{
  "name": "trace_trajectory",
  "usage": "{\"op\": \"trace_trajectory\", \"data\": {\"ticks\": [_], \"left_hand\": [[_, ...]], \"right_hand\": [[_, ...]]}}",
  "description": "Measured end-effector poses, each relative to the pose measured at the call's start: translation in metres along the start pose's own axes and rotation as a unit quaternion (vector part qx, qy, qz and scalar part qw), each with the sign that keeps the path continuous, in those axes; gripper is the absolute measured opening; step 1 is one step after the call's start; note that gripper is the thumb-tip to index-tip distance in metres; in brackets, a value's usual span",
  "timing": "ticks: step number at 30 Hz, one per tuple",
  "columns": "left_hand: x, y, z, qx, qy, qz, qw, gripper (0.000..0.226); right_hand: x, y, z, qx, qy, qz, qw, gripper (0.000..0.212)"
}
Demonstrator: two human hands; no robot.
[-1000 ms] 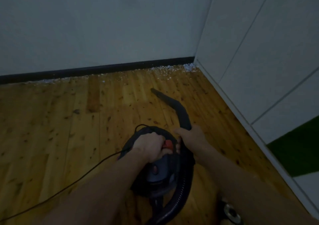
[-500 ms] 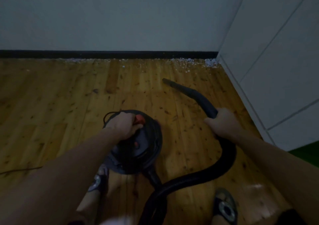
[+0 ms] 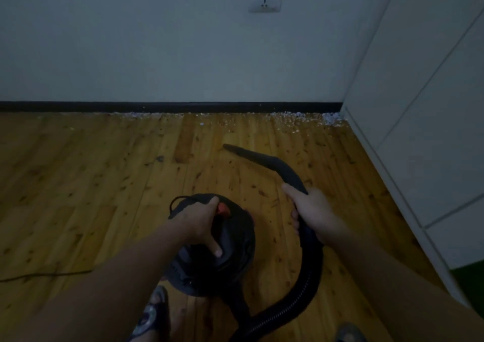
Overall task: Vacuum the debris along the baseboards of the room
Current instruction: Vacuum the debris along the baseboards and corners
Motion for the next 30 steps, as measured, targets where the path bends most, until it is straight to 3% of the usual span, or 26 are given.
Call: {"op": "trace_trajectory", "data": {"ticks": [3, 13, 20, 22, 27, 30], "left_hand": [[0.002, 0.004, 0.000, 0.000, -0.003, 0.008, 1.000, 0.139], [0.009, 0.004, -0.003, 0.020, 0.027, 0.026, 0.999, 0.134], [0.009, 0.001, -0.004, 0.044, 0.131, 0.016, 0.990, 0.066], [0.008, 0.000, -0.005, 0.046, 0.150, 0.010, 0.988, 0.054], [0.002, -0.001, -0.004, 0.034, 0.169, 0.004, 0.985, 0.053], [-0.005, 0.003, -0.001, 0.001, 0.200, 0.009, 0.980, 0.060]], "right_hand": [[0.000, -0.001, -0.013, 0.009, -0.003, -0.009, 1.000, 0.059], [0.000, -0.011, -0.030, 0.011, 0.001, -0.004, 1.000, 0.060], [0.006, -0.014, -0.038, -0.004, -0.028, 0.004, 1.000, 0.054], [0.008, -0.014, -0.034, -0.050, -0.059, -0.030, 0.997, 0.048], [0.008, -0.005, -0.019, -0.081, -0.153, -0.136, 0.975, 0.027], [0.001, 0.001, -0.011, -0.094, -0.101, -0.140, 0.981, 0.032]]}}
Point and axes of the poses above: each hand's wrist, its own x-axis away from the middle knuckle, its own z-axis out of the back of the hand, y = z × x, the point moved 4 cm from there along -x, towards the middle knuckle, and after that the axes turned 5 degrees about y, right-handed, at the moved point
